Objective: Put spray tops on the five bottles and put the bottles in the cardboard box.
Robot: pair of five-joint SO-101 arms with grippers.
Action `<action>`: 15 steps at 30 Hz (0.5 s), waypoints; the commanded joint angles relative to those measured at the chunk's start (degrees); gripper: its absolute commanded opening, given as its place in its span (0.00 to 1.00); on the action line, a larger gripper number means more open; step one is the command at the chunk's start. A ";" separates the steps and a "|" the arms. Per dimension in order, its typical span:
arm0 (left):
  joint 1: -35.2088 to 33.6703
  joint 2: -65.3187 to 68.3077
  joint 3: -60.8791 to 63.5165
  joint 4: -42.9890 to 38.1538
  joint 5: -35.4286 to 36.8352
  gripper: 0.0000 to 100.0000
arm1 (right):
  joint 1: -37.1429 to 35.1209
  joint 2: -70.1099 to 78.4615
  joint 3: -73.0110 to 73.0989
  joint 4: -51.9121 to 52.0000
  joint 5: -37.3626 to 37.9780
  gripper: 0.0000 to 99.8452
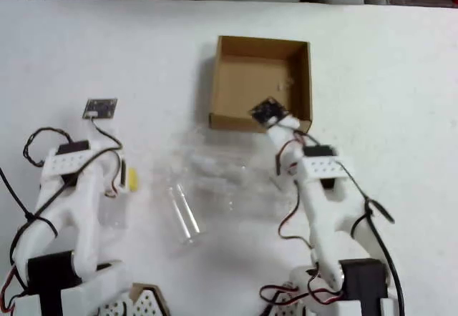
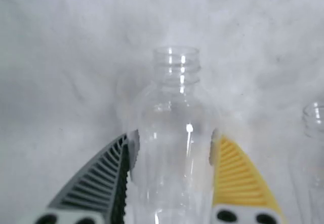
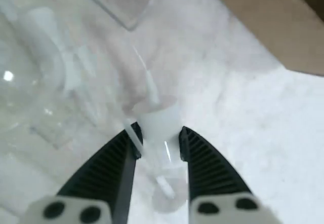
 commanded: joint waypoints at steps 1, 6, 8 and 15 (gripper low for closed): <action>-0.13 -0.13 -2.90 -1.23 -0.79 0.02 | 5.67 -0.13 -9.76 9.98 0.62 0.02; -0.13 -0.13 -2.90 -1.23 -0.79 0.02 | 13.49 -0.13 -19.08 22.64 6.95 0.02; -0.13 -0.13 -2.90 -1.23 -0.79 0.02 | 16.48 -0.13 -21.19 26.33 10.55 0.02; -0.13 -0.13 -2.90 -1.23 -0.79 0.02 | 27.21 0.48 -21.80 26.77 17.49 0.02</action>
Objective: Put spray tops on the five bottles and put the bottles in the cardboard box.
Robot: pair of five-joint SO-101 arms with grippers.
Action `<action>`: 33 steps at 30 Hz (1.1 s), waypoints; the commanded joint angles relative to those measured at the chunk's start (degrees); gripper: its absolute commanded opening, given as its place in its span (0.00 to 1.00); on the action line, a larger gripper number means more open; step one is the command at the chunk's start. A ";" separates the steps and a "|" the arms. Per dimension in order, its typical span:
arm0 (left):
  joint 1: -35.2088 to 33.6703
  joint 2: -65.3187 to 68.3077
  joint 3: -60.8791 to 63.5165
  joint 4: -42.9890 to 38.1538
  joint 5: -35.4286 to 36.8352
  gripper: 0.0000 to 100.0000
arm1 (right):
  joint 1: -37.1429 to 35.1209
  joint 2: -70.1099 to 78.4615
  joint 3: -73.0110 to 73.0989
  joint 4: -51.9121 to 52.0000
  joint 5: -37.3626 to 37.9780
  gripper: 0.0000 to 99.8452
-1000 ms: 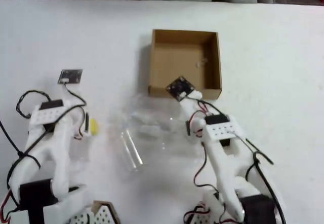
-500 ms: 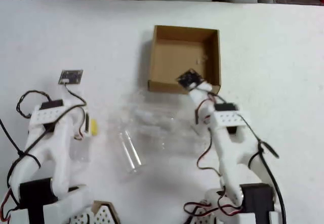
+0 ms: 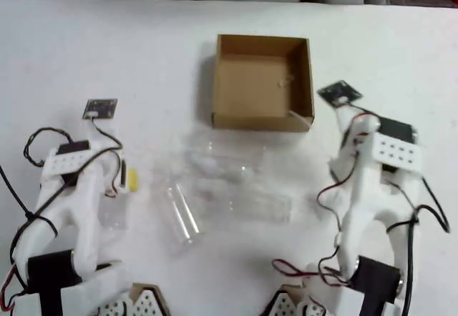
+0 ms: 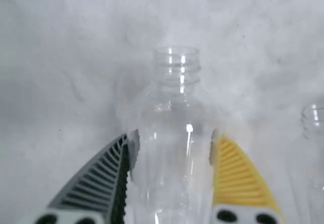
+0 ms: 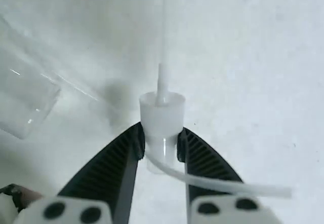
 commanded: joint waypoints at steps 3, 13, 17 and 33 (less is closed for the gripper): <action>-0.13 -0.31 -2.90 -0.88 -0.79 0.02 | 9.10 -0.22 -1.14 -3.21 7.03 0.02; -0.13 -0.57 -2.29 -0.88 -0.79 0.02 | 25.63 0.92 7.91 -19.91 28.31 0.02; -0.13 -0.57 -2.29 -0.88 -0.79 0.02 | 30.11 6.11 8.53 -24.13 32.53 0.12; -0.13 -0.48 -2.29 -0.88 -0.79 0.02 | 40.75 3.47 2.02 -15.52 32.18 0.30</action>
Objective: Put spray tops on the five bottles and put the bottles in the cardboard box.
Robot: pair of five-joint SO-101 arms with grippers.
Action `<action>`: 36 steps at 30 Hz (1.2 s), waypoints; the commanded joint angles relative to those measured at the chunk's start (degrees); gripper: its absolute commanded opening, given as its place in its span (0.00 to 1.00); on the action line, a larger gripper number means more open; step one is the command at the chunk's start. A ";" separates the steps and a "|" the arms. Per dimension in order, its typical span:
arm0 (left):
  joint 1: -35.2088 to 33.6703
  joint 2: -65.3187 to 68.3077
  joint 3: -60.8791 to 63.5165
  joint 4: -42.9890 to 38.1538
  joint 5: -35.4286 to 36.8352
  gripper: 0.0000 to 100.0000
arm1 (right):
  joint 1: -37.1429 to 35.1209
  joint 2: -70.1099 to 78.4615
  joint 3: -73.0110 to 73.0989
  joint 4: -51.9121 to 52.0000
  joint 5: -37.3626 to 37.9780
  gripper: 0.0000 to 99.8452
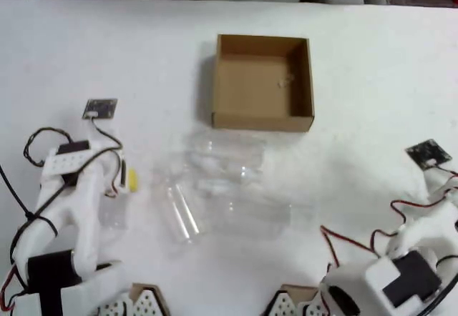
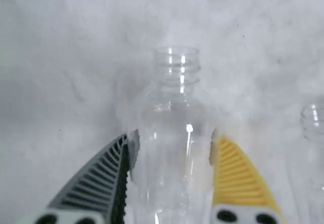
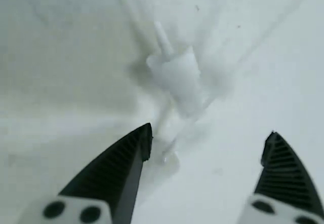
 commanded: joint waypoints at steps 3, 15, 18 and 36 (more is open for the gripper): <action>-0.13 -0.48 -2.29 -0.88 -0.79 0.02 | 7.08 -10.77 -4.04 13.58 0.44 0.22; -0.13 -0.48 -2.29 -0.79 -0.79 0.02 | 14.37 -11.12 5.01 6.37 -3.08 0.16; -0.13 -0.48 -2.29 -0.70 -0.79 0.02 | 12.09 -9.10 7.65 -1.10 -9.05 0.20; -0.13 -0.57 -2.20 -0.79 -0.88 0.02 | -2.59 -1.01 4.31 -8.57 -6.95 0.02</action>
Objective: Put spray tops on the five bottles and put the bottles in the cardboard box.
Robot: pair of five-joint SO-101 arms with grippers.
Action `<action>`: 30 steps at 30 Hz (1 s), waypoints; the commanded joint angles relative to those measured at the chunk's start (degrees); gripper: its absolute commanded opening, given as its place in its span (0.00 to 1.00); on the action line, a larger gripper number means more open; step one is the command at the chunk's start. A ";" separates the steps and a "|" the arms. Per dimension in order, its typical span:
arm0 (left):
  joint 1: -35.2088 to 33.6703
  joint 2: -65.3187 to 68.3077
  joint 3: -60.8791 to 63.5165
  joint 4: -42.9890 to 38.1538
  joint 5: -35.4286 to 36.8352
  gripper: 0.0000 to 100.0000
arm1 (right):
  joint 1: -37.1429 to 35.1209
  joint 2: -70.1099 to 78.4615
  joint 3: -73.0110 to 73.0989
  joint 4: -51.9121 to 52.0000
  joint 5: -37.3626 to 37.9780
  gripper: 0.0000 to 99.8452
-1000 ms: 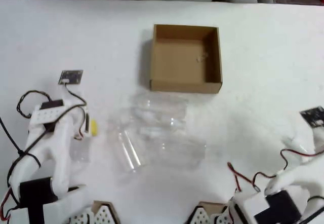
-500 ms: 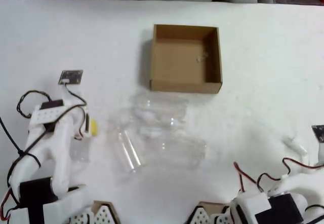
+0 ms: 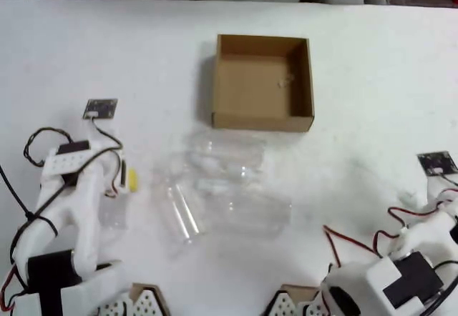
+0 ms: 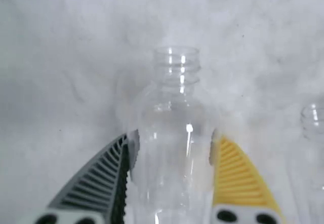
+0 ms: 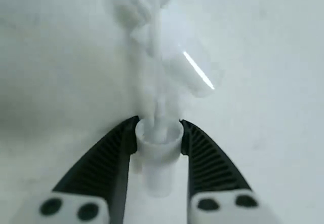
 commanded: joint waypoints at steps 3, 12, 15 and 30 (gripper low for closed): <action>-0.13 -0.57 -2.29 -0.88 -0.70 0.02 | -6.55 -5.58 -3.60 5.93 16.88 0.02; -0.13 -0.66 -2.37 -0.88 -0.70 0.02 | -17.19 -22.20 2.02 21.32 41.58 0.02; -0.13 -0.66 -2.37 -0.88 -0.70 0.02 | -19.38 -26.86 8.97 16.31 43.25 0.02; -0.13 -0.66 -2.37 -0.88 -0.70 0.02 | -17.45 -37.23 22.77 -1.45 17.05 0.19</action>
